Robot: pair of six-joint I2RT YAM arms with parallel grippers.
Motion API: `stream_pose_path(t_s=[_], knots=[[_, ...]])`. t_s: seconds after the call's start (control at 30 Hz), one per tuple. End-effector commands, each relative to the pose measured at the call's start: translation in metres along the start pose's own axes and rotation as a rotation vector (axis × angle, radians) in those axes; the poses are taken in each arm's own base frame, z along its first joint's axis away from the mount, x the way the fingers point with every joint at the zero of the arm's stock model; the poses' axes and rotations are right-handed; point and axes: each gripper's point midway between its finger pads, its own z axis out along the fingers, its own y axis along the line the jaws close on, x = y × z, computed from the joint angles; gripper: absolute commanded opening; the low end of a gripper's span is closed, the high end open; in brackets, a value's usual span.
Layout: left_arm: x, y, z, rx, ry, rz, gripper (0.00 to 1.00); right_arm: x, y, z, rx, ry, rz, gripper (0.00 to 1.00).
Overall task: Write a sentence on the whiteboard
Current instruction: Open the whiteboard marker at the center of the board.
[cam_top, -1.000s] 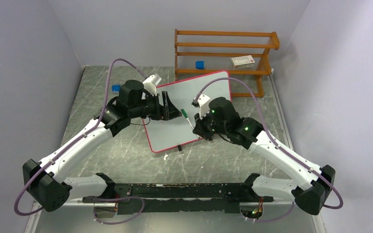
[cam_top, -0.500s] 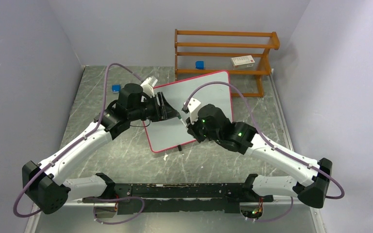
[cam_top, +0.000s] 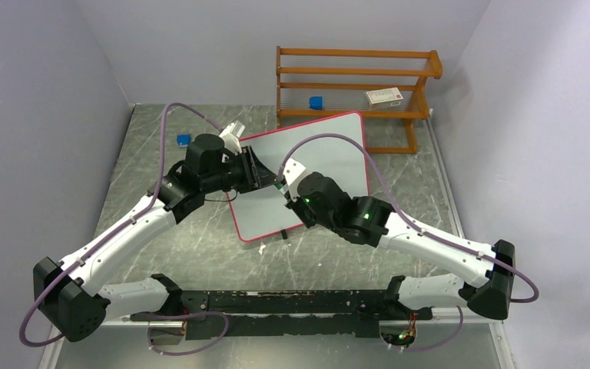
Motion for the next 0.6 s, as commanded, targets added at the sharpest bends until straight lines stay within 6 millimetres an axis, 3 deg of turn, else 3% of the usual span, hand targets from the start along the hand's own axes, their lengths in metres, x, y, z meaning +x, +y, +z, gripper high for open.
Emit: stream_pose_path(t_s=[0.0,0.13,0.27,0.33,0.57], knots=[[-0.004,-0.003,-0.001,0.019,-0.022,-0.020,0.34,-0.020,-0.004,0.000,0.046,-0.052,-0.035,0.00],[-0.004,-0.004,0.001,0.023,-0.018,-0.023,0.25,-0.021,-0.003,0.002,0.055,-0.055,-0.051,0.00],[-0.013,-0.004,-0.006,0.000,-0.063,-0.020,0.06,-0.026,-0.001,0.003,0.048,-0.078,-0.022,0.00],[-0.019,-0.005,-0.011,-0.003,-0.106,-0.031,0.05,-0.032,0.003,0.000,0.028,-0.119,0.014,0.01],[-0.028,-0.006,-0.025,0.051,-0.215,-0.142,0.05,-0.065,0.009,-0.021,-0.070,-0.355,0.269,0.35]])
